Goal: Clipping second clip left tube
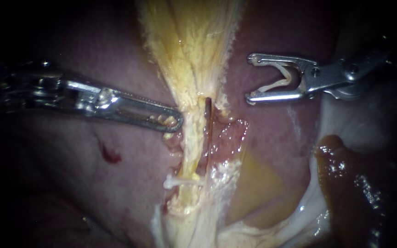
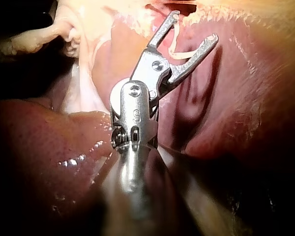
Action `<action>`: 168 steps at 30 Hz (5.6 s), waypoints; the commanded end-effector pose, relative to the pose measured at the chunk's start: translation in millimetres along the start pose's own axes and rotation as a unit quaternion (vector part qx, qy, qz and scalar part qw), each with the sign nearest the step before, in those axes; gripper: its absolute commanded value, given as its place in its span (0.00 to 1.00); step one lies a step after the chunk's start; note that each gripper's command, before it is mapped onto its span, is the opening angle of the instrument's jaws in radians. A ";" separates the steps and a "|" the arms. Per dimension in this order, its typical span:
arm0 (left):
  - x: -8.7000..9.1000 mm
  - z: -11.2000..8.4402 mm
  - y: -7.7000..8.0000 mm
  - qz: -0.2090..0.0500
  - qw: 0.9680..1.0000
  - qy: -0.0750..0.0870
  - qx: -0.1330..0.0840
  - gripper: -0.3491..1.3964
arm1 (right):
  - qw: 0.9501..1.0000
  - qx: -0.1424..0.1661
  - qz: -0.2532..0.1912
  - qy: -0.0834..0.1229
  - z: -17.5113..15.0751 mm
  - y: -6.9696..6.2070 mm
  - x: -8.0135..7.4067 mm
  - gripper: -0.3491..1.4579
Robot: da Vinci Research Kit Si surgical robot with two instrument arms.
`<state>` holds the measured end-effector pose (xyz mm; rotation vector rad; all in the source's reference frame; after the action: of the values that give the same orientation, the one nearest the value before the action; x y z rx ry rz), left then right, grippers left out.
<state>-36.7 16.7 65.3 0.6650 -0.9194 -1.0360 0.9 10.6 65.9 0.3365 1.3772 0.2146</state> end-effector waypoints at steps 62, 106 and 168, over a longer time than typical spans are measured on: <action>-5.0 -10.3 -3.0 -0.019 1.000 -0.014 -0.007 0.00 | 0.996 0.076 0.040 0.005 7.6 -7.6 -1.9 0.46; -4.8 -10.2 -2.8 -0.019 1.000 -0.015 -0.009 0.00 | 0.985 0.112 0.127 -0.033 13.9 -8.2 -9.9 0.45; -4.8 -10.2 -2.5 -0.018 1.000 -0.015 -0.009 0.00 | 0.968 0.206 0.144 0.020 21.2 -15.2 -4.2 0.45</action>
<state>-29.8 20.6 56.9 0.6551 -0.9251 -1.0880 20.3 -7.5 67.5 0.8899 1.4061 0.1687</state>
